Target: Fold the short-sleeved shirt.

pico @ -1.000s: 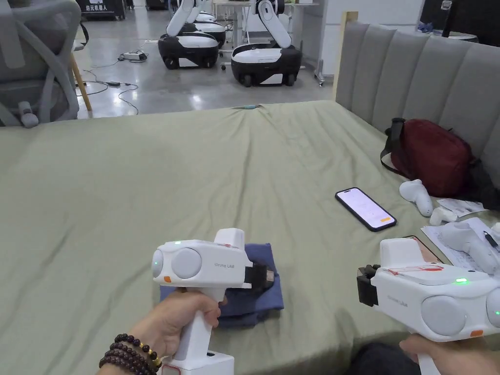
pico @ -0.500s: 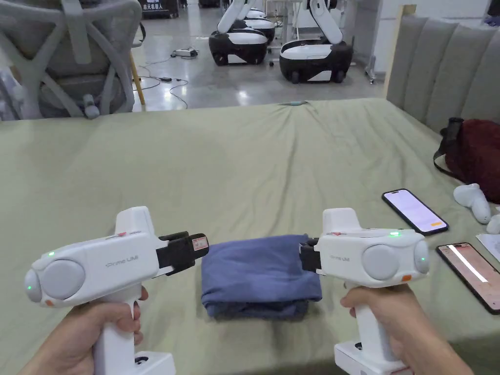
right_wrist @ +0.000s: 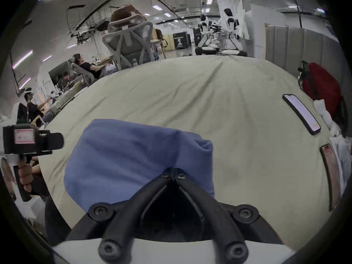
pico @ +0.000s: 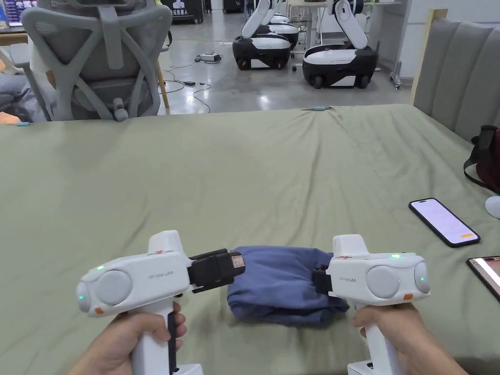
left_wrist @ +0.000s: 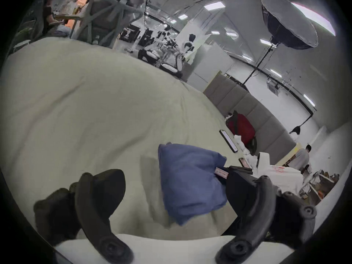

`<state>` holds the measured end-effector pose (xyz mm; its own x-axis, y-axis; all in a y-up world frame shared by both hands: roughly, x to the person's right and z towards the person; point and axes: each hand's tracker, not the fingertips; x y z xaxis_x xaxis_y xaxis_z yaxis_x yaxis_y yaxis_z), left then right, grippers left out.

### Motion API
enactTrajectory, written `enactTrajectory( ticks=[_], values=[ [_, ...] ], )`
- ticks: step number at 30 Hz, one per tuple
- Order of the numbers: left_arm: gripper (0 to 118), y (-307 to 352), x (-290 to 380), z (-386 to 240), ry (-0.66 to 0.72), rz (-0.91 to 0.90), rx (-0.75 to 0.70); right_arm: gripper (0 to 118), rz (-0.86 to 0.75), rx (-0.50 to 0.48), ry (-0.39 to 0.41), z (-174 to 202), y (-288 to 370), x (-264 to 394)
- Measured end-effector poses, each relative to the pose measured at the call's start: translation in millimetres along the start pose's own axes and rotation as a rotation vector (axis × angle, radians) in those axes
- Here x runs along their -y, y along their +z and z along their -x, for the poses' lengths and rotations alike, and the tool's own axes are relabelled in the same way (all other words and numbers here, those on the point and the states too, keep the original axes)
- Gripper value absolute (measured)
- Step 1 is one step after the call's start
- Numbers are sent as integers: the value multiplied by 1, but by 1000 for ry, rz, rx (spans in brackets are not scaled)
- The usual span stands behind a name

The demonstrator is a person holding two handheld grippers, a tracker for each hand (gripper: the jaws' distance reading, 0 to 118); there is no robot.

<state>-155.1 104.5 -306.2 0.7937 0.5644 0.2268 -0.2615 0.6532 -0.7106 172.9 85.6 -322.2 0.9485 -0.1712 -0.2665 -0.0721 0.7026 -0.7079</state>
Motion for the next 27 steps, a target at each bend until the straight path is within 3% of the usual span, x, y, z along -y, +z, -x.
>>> enactTrajectory(
  ticks=[5,7,8,10,14,17,21,27],
  values=[
    [106,-49,3,-2,22,107,13,0,-2,6,9,0,2,2],
    [87,-60,4,-4,35,127,29,0,-2,7,12,0,2,3],
    [69,-66,6,-5,49,133,66,0,-1,9,13,0,1,4],
    [65,-71,10,-6,64,106,35,0,-1,18,15,-1,0,6],
    [37,-67,8,-3,59,95,70,0,-10,10,0,-1,1,8],
    [36,-61,6,-12,-17,99,67,0,-6,23,8,3,2,7],
    [35,-51,-4,-1,10,104,91,0,-26,30,4,14,10,1],
    [35,-8,-30,44,11,80,9,0,-104,-2,115,65,17,-30]
  ],
)
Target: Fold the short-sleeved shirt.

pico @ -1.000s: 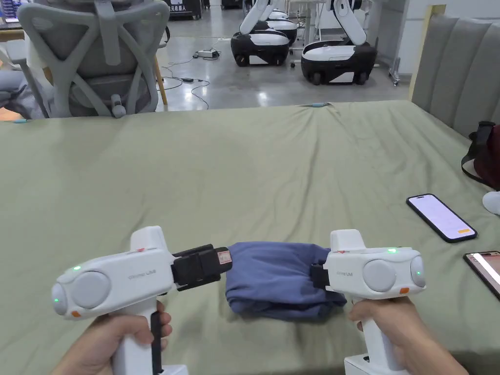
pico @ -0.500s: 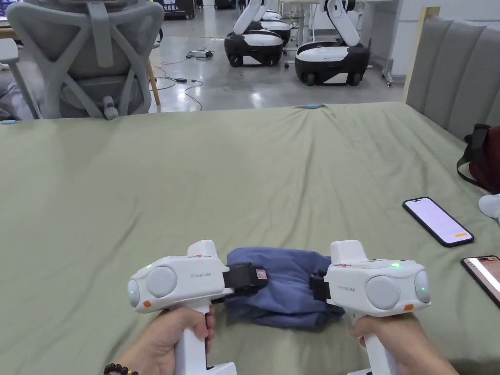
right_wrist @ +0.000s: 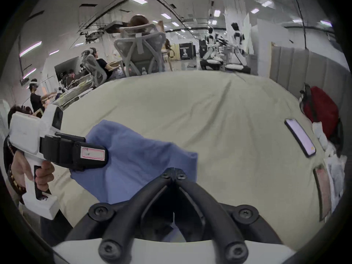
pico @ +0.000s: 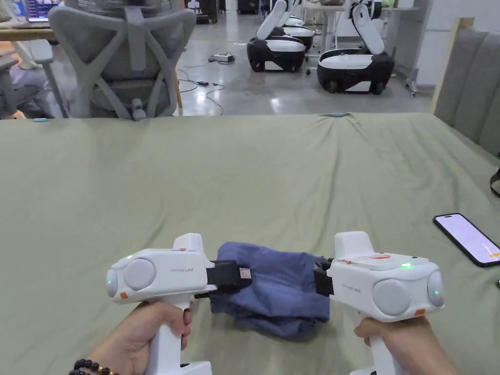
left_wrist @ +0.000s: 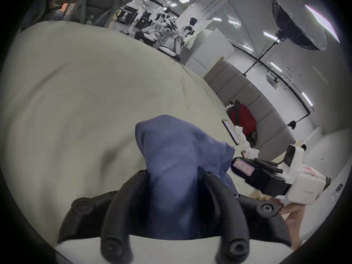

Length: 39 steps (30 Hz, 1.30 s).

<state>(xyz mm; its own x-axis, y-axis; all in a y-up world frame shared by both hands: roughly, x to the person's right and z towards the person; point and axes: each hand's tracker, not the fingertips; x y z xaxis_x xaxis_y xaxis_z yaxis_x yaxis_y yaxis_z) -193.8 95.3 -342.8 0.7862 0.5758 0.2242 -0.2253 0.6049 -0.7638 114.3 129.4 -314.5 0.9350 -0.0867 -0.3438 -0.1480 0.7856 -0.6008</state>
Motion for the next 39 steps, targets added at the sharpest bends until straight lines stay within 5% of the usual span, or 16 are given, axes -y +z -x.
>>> enactTrajectory(
  ticks=[14,22,27,31,35,37,39],
  values=[
    [35,196,-66,216,2,-104,-213,0,-112,-138,149,203,-93,-73],
    [35,319,-62,352,118,-212,-373,0,-212,-223,257,365,-181,-96],
    [36,341,-51,387,172,-236,-389,0,-257,-256,351,439,-216,-108],
    [39,332,-47,379,155,-265,-408,0,-237,-279,370,455,-214,-110],
    [118,332,-49,372,60,-386,-585,0,-231,-296,377,446,-199,-113],
    [112,345,-51,363,77,-459,-534,0,-231,-298,379,438,-192,-117],
    [118,355,-58,372,106,-467,-595,0,-235,-294,373,433,-193,-118]
  ],
)
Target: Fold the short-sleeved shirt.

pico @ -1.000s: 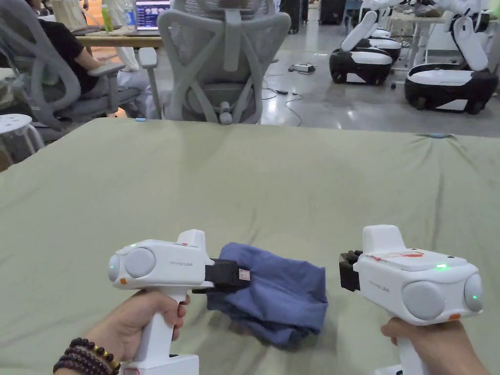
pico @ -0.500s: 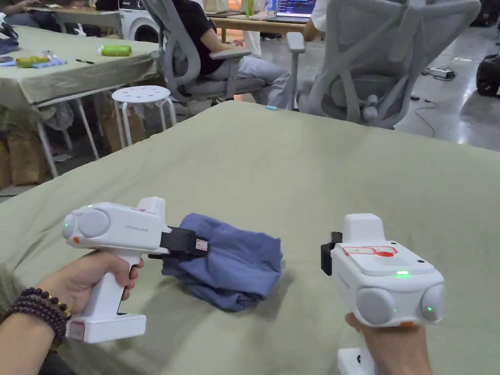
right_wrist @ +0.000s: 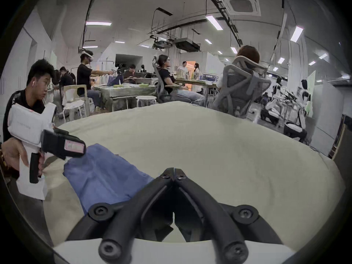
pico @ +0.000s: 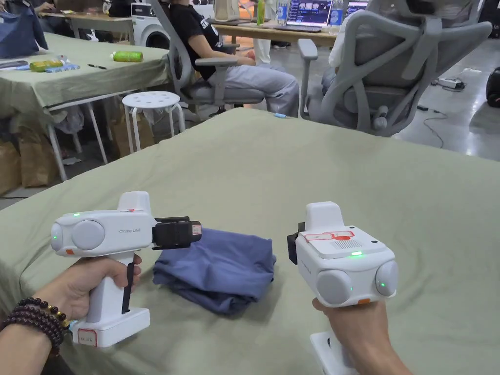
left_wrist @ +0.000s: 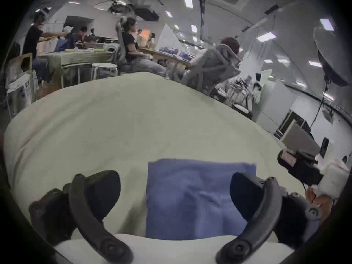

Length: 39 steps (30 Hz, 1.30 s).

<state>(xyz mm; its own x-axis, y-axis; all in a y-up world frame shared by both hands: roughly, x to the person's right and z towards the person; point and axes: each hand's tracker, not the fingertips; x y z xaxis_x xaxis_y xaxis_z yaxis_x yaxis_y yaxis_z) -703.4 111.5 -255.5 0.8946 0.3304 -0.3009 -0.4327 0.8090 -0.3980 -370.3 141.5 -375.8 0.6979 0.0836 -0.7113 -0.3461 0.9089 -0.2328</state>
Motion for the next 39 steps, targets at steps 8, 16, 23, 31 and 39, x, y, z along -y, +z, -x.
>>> enactTrajectory(
  ticks=[8,16,23,31,39],
  values=[
    [1,90,-23,-170,-257,-296,-148,0,-97,89,-16,-67,87,-35],
    [0,115,33,-355,-229,-507,29,0,-233,302,-63,-184,250,-12],
    [0,130,140,-484,-333,-553,122,0,-243,520,-167,-255,392,78],
    [0,120,209,-529,-404,-488,161,4,-274,665,-135,-256,444,156],
    [0,112,227,-528,-379,-454,124,0,-247,671,-111,-253,429,175]
  ],
)
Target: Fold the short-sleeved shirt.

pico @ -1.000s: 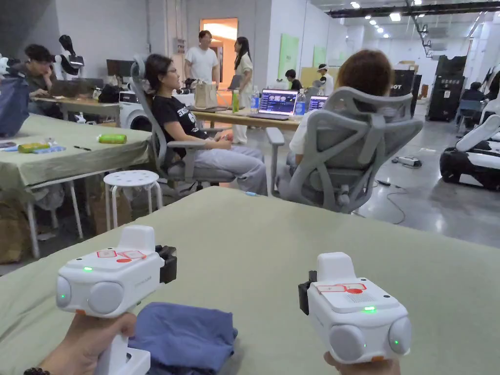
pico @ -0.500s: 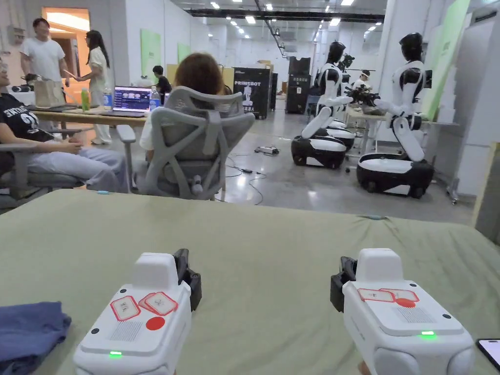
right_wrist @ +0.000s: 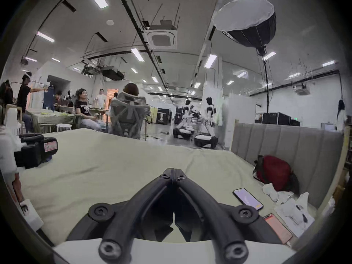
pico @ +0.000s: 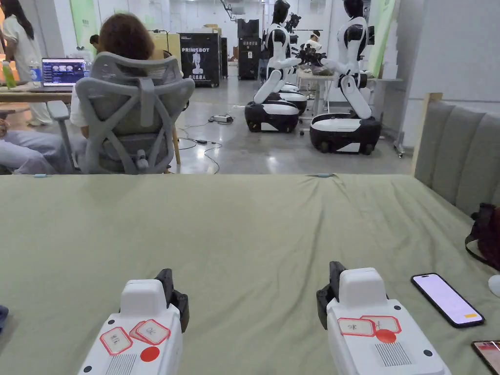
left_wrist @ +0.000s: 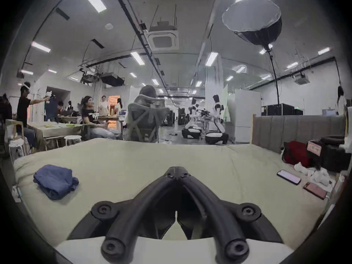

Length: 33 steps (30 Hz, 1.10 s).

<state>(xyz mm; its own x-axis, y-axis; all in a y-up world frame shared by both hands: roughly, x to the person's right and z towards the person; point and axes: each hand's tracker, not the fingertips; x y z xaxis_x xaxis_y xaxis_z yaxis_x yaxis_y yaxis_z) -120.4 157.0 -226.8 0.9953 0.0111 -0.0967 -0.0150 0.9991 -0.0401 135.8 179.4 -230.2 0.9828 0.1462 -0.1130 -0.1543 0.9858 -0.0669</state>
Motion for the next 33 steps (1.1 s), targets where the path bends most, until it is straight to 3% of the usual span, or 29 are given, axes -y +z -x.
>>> enactTrajectory(
  ticks=[7,9,10,11,12,13,14,15,17,18,33],
  values=[
    [4,-5,3,-7,-49,27,7,0,4,-7,-9,-2,-7,2],
    [33,-5,3,-10,-38,20,8,1,12,-1,-23,-6,-10,3],
    [59,-6,4,-11,-29,13,18,9,20,-8,-36,-9,-12,5],
    [76,-7,4,-13,-32,9,23,21,23,-10,-46,-11,-13,6],
    [84,-8,4,-16,-43,10,28,28,22,-3,-51,-11,-13,7],
    [84,-9,5,-19,-59,15,32,28,24,-3,-55,-14,-12,7],
    [106,-10,5,-21,-73,15,35,61,34,-5,-58,-16,-13,6],
    [110,-9,7,-23,-79,3,37,78,34,-2,-61,-17,-14,7],
    [114,-12,7,-27,-95,-17,32,114,15,22,-72,-21,-13,9],
    [118,-13,7,-28,-97,-16,30,118,-1,30,-78,-23,-13,10],
    [118,-6,-4,-24,-80,-50,19,118,-20,61,-88,-26,-9,4]
  ],
)
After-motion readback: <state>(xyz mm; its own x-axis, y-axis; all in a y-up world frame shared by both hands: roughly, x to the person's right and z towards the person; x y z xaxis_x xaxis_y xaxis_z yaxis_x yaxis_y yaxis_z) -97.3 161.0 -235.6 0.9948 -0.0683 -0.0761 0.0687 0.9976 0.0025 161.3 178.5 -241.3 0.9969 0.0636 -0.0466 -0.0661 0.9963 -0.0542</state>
